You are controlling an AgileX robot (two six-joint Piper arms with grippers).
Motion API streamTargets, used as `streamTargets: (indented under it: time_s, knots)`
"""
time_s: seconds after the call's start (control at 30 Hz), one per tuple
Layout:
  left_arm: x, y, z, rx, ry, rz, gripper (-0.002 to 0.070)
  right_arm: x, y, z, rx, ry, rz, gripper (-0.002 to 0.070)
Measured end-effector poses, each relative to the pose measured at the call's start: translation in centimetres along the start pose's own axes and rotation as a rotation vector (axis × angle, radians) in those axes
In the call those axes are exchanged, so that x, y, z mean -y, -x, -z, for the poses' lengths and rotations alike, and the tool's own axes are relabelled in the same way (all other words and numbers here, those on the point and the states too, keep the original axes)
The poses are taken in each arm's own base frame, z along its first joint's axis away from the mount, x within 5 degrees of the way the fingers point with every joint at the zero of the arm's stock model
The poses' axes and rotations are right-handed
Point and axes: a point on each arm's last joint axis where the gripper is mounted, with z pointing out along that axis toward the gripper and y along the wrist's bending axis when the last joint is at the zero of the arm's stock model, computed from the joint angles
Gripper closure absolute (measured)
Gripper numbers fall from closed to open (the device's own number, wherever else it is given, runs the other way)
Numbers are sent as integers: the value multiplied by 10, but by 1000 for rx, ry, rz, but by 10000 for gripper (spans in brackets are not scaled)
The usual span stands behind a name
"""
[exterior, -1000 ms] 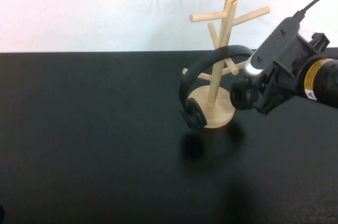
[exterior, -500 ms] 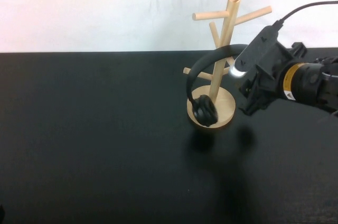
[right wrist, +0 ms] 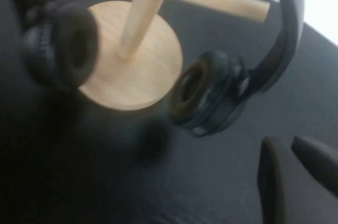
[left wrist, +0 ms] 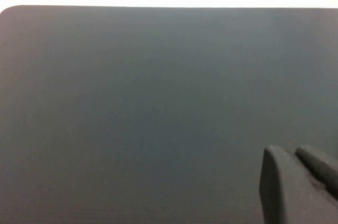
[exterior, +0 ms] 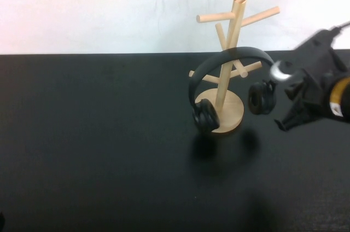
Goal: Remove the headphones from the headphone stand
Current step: Pick up the headphones from the headphone stand
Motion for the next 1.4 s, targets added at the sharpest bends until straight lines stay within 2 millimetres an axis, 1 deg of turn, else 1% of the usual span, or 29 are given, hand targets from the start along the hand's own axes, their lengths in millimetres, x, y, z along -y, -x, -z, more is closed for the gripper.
streamTargets:
  time_s: [0.07, 0.13, 0.2, 0.27, 0.4, 0.5, 0.6, 0.63, 0.67, 0.77, 0.83, 0.9, 1.03, 1.1, 1.23, 1.4]
  knots:
    - [0, 0, 0, 0, 0, 0, 673, -2, -6, 12, 31, 13, -26, 675]
    - [0, 0, 0, 0, 0, 0, 673, -2, -6, 23, 80, 20, -37, 679]
    - [0, 0, 0, 0, 0, 0, 673, -1, -1, 33, 135, 17, -31, 681]
    - [0, 0, 0, 0, 0, 0, 673, 1, 5, 39, 165, 8, 3, 682]
    - [0, 0, 0, 0, 0, 0, 673, 4, 9, 41, 180, -20, 193, 682]
    - [0, 0, 0, 0, 0, 0, 673, 15, 10, 40, 211, -54, 232, 682]
    - [0, 0, 0, 0, 0, 0, 673, 27, 11, 40, 295, -87, 264, 682]
    - [0, 0, 0, 0, 0, 0, 673, 22, 26, 43, 491, -91, 482, 658]
    - [0, 0, 0, 0, 0, 0, 673, 24, 11, 36, 348, -80, 362, 676]
    - [0, 0, 0, 0, 0, 0, 673, 17, 9, 21, 360, -55, 496, 631]
    - [0, 0, 0, 0, 0, 0, 673, 14, 5, 8, 341, -38, 536, 579]
    - [0, 0, 0, 0, 0, 0, 673, 12, 1, -2, 326, -24, 534, 520]
    - [0, 0, 0, 0, 0, 0, 673, 10, -1, -16, 345, -13, 439, 373]
    - [0, 0, 0, 0, 0, 0, 673, 10, -1, -22, 361, -20, 397, 327]
    - [0, 0, 0, 0, 0, 0, 673, 11, 0, -31, 388, -52, 382, 294]
    - [0, 0, 0, 0, 0, 0, 673, 11, 0, -43, 399, -64, 407, 286]
